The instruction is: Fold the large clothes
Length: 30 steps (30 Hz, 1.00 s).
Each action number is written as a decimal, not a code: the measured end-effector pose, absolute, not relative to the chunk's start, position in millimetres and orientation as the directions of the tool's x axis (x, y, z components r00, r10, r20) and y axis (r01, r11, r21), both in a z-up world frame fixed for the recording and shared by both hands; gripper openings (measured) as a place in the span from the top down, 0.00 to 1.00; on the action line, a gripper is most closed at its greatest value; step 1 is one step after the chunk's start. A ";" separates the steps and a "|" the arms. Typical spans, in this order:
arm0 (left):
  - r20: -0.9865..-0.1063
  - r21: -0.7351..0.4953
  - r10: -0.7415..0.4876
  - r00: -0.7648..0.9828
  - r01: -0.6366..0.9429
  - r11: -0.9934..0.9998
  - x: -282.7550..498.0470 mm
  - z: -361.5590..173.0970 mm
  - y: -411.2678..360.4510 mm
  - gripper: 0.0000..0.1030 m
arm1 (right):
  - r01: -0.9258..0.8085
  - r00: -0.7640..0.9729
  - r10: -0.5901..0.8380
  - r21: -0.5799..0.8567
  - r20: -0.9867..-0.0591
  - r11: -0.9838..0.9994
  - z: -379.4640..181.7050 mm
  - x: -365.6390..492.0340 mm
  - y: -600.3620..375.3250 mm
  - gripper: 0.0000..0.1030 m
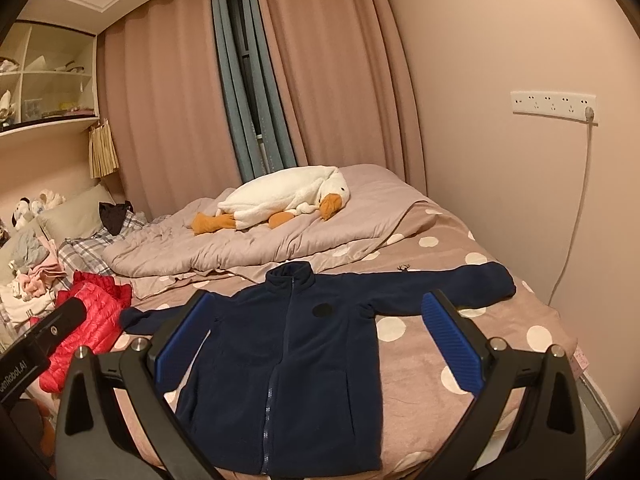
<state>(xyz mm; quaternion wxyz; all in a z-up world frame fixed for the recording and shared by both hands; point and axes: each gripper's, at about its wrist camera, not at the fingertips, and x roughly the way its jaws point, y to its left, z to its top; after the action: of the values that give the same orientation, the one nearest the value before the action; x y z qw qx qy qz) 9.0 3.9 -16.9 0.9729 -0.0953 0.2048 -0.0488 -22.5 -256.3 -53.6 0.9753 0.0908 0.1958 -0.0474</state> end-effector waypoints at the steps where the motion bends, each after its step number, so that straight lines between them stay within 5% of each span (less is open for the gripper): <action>1: -0.389 -0.204 -0.137 0.911 0.060 0.977 8.6 -17.2 4.1 0.00 | 0.129 0.918 -0.058 0.159 -0.391 0.979 -53.5 -21.8 -256.4 0.00; 30: -0.399 -0.212 -0.107 0.911 0.022 0.977 10.6 -18.3 10.6 0.00 | 0.130 0.903 -0.046 0.170 -0.428 0.977 -58.7 -12.5 -254.8 0.00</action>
<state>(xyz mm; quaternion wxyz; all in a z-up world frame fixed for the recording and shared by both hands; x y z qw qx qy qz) 10.6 10.6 -18.3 0.9721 -0.1020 0.2087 -0.0332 -12.5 -254.8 -58.7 0.9704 0.0976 0.2161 -0.0452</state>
